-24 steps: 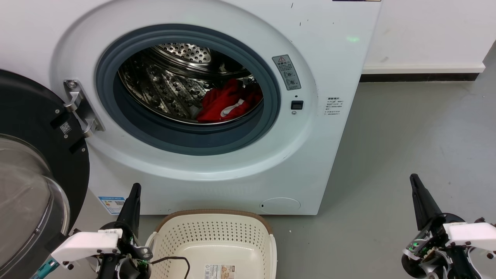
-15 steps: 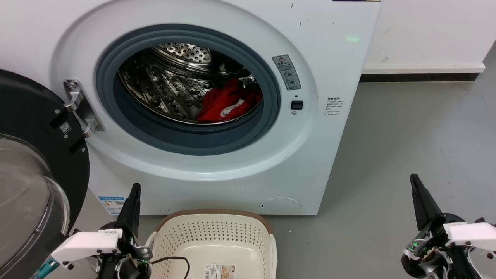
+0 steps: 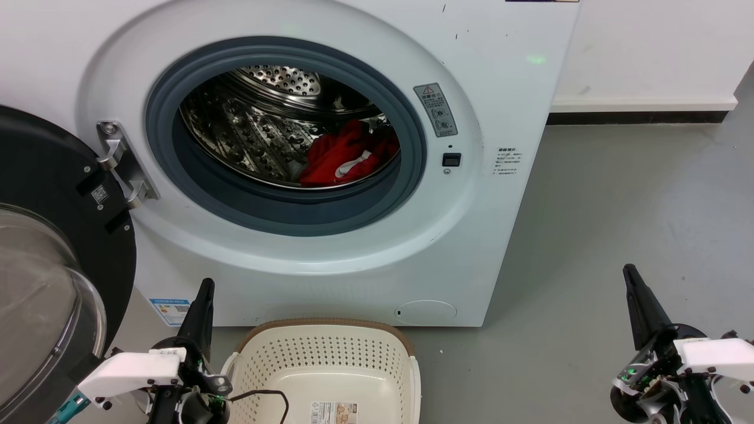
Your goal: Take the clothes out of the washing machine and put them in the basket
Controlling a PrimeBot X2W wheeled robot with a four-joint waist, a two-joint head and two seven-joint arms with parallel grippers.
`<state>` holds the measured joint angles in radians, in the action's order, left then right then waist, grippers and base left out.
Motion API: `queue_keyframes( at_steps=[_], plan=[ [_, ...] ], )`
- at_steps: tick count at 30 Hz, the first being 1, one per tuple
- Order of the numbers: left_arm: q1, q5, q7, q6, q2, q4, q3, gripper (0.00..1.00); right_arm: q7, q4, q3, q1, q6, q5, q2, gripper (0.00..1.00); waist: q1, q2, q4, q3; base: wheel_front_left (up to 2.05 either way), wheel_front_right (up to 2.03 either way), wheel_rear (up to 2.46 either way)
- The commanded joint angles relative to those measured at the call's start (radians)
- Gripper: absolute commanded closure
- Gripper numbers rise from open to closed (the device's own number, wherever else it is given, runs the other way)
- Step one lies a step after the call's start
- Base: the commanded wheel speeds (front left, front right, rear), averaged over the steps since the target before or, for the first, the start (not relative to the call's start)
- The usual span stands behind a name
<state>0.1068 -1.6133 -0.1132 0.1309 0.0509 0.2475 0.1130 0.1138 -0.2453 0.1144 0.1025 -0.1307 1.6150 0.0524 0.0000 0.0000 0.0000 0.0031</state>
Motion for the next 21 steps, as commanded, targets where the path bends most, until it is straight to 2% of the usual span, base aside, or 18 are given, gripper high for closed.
queue_keyframes(
  at_steps=[1,4,5,14,21],
  plan=[
    [0.006,0.0,-0.003,0.001,-0.002,-0.002,0.003,1.0,0.001,-0.002,0.0,0.013,0.0,-0.005,-0.003,1.0,0.0,0.0,0.0,0.0,0.0,0.0,0.0],
    [0.006,0.0,-0.003,0.001,-0.002,-0.002,0.003,1.0,0.001,-0.002,0.0,0.013,0.0,-0.005,-0.003,1.0,0.0,0.0,0.0,0.0,0.0,0.0,0.0],
    [-0.001,0.001,0.001,0.0,0.0,0.003,-0.001,0.0,-0.001,-0.002,0.0,-0.002,0.0,0.0,0.0,0.0,0.0,0.0,0.0,0.0,0.0,0.0,0.0],
    [-0.013,0.025,0.036,0.0,-0.002,0.01,-0.047,0.0,-0.034,0.002,-0.019,-0.031,0.0,-0.019,-0.001,0.0,0.0,0.0,0.0,0.001,0.0,0.0,0.0],
    [-0.008,0.097,0.069,0.0,-0.001,-0.017,-0.071,0.0,-0.068,0.027,-0.029,-0.045,0.0,-0.063,-0.001,0.0,0.0,0.0,0.0,0.001,0.0,0.0,0.0]
  ],
)
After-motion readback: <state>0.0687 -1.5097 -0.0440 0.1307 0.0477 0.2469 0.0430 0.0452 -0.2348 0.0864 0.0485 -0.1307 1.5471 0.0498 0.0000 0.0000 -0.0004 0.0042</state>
